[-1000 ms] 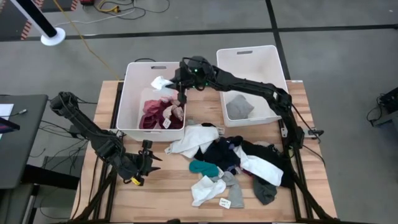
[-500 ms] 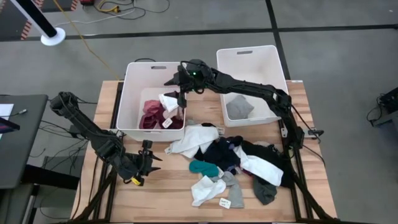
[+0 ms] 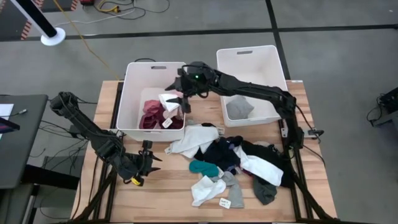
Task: Sort clothes
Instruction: Put the white underwear into the left white bin
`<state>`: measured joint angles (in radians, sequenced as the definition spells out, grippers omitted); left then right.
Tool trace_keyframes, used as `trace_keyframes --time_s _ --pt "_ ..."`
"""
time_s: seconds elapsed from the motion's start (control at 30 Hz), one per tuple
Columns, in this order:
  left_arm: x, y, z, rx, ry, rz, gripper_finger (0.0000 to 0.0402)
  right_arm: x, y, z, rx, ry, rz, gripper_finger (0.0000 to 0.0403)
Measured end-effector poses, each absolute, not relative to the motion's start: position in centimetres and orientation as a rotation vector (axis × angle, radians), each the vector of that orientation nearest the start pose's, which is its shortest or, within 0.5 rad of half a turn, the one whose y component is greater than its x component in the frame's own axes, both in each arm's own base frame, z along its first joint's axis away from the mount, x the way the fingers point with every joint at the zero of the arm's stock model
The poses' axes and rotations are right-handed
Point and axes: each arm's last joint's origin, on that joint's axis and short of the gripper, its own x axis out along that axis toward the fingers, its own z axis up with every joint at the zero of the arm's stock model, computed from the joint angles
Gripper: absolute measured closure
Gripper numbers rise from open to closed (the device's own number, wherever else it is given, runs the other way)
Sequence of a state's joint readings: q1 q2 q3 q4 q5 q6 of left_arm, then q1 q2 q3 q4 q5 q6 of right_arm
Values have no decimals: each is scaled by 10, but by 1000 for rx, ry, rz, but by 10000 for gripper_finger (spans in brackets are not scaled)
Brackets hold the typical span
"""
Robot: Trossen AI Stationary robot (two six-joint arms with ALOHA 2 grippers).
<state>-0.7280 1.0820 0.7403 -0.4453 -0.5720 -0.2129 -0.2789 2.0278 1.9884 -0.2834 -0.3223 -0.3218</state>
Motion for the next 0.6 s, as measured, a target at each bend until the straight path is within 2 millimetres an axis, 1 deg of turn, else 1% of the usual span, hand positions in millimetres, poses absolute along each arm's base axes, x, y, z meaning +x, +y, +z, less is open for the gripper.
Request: trace_keyframes --time_s 0.17,0.4,0.53,0.6 --pt "169 -130 246 293 631 -89 253 442 -99 386 -250 288 130 155" --pt "170 -130 247 291 620 -95 253 414 -58 416 -310 311 224 155" --pt "172 -133 247 290 608 -117 253 396 -35 429 -315 338 279 155" --pt "175 -136 244 304 615 -132 253 388 -25 432 -324 364 311 155"
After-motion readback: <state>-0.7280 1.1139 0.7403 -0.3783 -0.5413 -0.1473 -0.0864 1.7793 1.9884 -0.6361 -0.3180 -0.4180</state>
